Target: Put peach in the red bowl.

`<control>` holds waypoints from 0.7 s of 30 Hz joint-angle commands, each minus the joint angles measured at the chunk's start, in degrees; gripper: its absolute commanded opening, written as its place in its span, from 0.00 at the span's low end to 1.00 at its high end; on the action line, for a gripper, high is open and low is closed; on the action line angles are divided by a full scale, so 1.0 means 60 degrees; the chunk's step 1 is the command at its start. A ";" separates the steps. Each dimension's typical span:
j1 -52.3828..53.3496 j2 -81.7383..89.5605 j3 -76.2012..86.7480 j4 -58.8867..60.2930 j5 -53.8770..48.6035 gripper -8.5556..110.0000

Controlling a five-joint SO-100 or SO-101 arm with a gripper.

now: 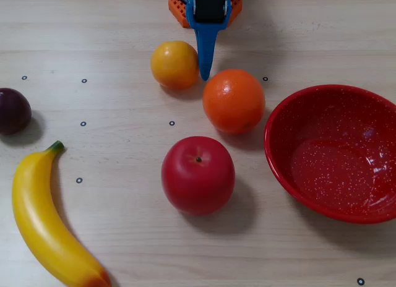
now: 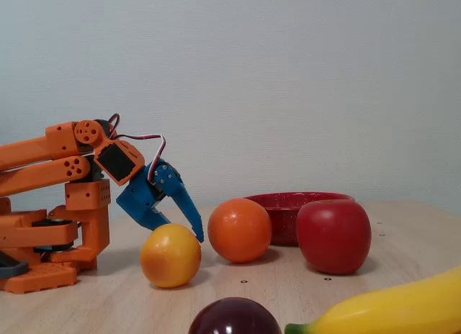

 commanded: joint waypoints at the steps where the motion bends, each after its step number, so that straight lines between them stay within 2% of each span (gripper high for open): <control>1: -0.0015 0.0205 0.0132 -0.0278 0.0000 0.07; 21: -0.0366 -0.0542 -0.1597 -0.0190 -0.0688 0.07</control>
